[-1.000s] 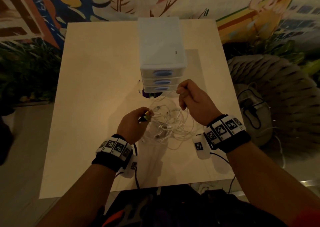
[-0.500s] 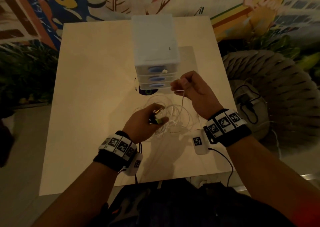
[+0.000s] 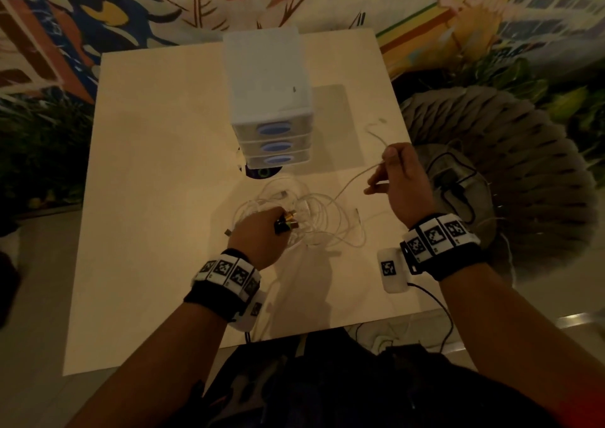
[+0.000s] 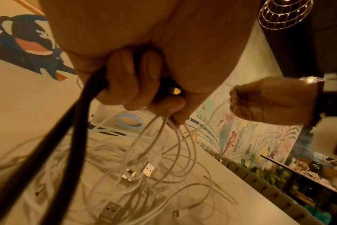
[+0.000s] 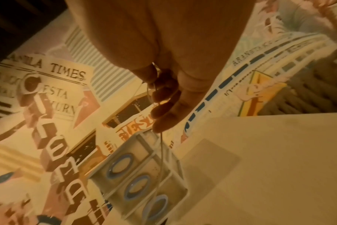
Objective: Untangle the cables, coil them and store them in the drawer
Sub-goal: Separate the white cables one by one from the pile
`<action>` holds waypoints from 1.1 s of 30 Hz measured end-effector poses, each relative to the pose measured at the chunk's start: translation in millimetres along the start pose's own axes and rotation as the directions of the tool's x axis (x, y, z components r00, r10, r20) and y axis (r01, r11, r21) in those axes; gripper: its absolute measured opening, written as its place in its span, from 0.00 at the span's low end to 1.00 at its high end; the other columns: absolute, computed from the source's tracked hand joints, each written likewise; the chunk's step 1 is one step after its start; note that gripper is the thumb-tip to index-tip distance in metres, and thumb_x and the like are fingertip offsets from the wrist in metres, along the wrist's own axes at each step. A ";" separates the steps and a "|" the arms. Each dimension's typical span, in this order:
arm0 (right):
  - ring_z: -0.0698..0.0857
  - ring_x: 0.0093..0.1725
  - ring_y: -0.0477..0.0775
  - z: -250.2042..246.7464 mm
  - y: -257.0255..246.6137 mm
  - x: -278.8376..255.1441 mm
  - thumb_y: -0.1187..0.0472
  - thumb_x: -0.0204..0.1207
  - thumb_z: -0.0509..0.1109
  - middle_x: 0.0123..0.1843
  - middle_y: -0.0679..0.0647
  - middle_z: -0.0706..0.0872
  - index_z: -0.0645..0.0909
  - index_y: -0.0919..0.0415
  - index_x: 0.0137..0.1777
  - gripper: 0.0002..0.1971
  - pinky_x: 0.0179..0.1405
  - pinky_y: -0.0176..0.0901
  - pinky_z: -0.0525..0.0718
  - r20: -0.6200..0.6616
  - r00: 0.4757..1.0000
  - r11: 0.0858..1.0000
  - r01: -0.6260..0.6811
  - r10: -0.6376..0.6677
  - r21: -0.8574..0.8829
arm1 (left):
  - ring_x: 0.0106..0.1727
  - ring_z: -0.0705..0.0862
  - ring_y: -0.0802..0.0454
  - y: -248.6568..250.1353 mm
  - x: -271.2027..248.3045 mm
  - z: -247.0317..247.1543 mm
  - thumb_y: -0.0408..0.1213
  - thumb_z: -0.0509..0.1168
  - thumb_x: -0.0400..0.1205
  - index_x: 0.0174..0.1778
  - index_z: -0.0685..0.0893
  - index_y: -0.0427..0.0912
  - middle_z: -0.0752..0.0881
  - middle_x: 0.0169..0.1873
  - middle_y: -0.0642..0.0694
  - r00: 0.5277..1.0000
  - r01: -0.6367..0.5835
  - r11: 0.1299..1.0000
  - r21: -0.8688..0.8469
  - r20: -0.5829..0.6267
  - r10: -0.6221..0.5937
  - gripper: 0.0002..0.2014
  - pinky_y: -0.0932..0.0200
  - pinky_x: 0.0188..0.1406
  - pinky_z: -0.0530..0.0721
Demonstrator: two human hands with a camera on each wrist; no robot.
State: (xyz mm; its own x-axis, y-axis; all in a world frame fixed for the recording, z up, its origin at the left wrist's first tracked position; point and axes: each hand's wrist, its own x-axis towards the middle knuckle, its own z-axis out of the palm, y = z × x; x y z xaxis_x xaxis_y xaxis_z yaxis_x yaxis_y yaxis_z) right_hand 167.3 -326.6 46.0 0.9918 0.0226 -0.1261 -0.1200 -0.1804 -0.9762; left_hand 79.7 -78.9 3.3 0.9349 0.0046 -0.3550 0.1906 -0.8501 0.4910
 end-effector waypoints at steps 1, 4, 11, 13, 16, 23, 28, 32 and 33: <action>0.84 0.35 0.55 -5.7 5.2 -1.1 0.59 0.91 0.54 0.37 0.57 0.77 0.72 0.54 0.48 0.09 0.39 0.55 0.90 -0.012 0.999 0.997 -0.052 0.052 0.059 | 0.53 0.86 0.38 0.7 -1.0 -1.6 0.43 0.63 0.86 0.57 0.83 0.47 0.88 0.47 0.45 1.000 -0.003 1.000 -0.024 -0.022 0.003 0.08 0.52 0.45 0.79; 0.86 0.35 0.58 -18.2 13.3 -7.5 0.60 0.91 0.54 0.38 0.58 0.79 0.72 0.58 0.48 0.10 0.42 0.58 0.90 -0.002 0.992 0.978 -0.127 0.129 0.163 | 0.51 0.85 0.39 6.3 -5.0 -6.0 0.39 0.65 0.85 0.64 0.80 0.48 0.86 0.46 0.46 0.993 0.012 0.995 -0.097 -0.117 -0.024 0.12 0.55 0.42 0.73; 0.91 0.40 0.69 -11.9 -2.9 -29.1 0.62 0.91 0.55 0.37 0.61 0.89 0.74 0.62 0.49 0.10 0.44 0.54 0.90 0.171 0.975 0.936 -0.188 0.141 0.299 | 0.43 0.86 0.49 38.4 -12.0 7.9 0.45 0.70 0.83 0.75 0.72 0.60 0.85 0.39 0.54 0.988 -0.133 0.985 -0.110 -0.094 0.123 0.24 0.56 0.41 0.81; 0.92 0.42 0.70 -6.1 -7.4 -34.1 0.62 0.91 0.55 0.39 0.63 0.90 0.75 0.63 0.49 0.11 0.46 0.53 0.91 0.223 0.962 0.918 -0.225 0.157 0.325 | 0.41 0.86 0.51 49.9 -8.5 14.0 0.50 0.68 0.84 0.80 0.66 0.60 0.85 0.37 0.53 0.983 -0.182 0.972 -0.149 -0.054 0.176 0.29 0.54 0.41 0.84; 0.92 0.43 0.70 1.3 -11.1 -41.3 0.63 0.90 0.56 0.40 0.65 0.91 0.76 0.64 0.49 0.10 0.48 0.54 0.91 0.254 0.949 0.896 -0.271 0.187 0.351 | 0.43 0.88 0.49 56.0 -1.2 17.8 0.48 0.64 0.87 0.68 0.79 0.57 0.86 0.39 0.56 0.976 -0.219 0.961 -0.171 -0.050 0.213 0.13 0.53 0.43 0.84; 0.87 0.45 0.50 -24.5 27.5 -35.6 0.56 0.78 0.72 0.54 0.52 0.87 0.76 0.53 0.61 0.13 0.47 0.46 0.82 -0.039 0.972 0.866 -0.224 0.231 -0.447 | 0.51 0.86 0.42 50.5 -0.7 3.5 0.39 0.62 0.87 0.54 0.83 0.46 0.89 0.50 0.45 0.979 -0.199 0.970 -0.138 0.019 0.203 0.06 0.46 0.50 0.83; 0.77 0.68 0.53 -2.3 17.8 -39.7 0.58 0.76 0.60 0.66 0.52 0.84 0.81 0.55 0.68 0.20 0.77 0.48 0.68 0.414 0.854 0.682 0.507 -0.314 -0.528 | 0.55 0.86 0.41 58.6 -5.2 3.0 0.36 0.63 0.85 0.60 0.85 0.48 0.89 0.56 0.46 0.965 -0.261 0.965 -0.004 0.034 0.261 0.10 0.43 0.52 0.85; 0.83 0.46 0.51 23.3 -0.9 -34.4 0.47 0.90 0.52 0.44 0.48 0.85 0.78 0.52 0.54 0.15 0.57 0.49 0.78 0.594 0.804 0.699 0.420 0.008 -0.578 | 0.55 0.87 0.42 60.6 -5.1 1.3 0.34 0.63 0.84 0.66 0.84 0.49 0.89 0.57 0.47 0.966 -0.255 0.967 -0.002 0.039 0.255 0.15 0.47 0.53 0.85; 0.81 0.41 0.49 24.6 -2.6 -32.8 0.43 0.89 0.51 0.39 0.45 0.82 0.77 0.50 0.50 0.17 0.46 0.47 0.76 0.593 0.803 0.706 0.388 0.057 -0.592 | 0.54 0.87 0.43 58.4 -5.4 -0.2 0.32 0.63 0.84 0.67 0.84 0.49 0.90 0.54 0.48 0.973 -0.225 0.974 -0.029 0.044 0.226 0.16 0.49 0.53 0.84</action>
State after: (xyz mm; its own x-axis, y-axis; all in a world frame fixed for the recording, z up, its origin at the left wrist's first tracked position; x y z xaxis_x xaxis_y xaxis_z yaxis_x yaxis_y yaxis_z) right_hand 134.0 -302.8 48.4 0.7632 0.5911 -0.2610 0.3263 -0.7013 -0.6338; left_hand 85.8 -128.4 34.0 0.9396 -0.2110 -0.2693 -0.0161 -0.8136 0.5813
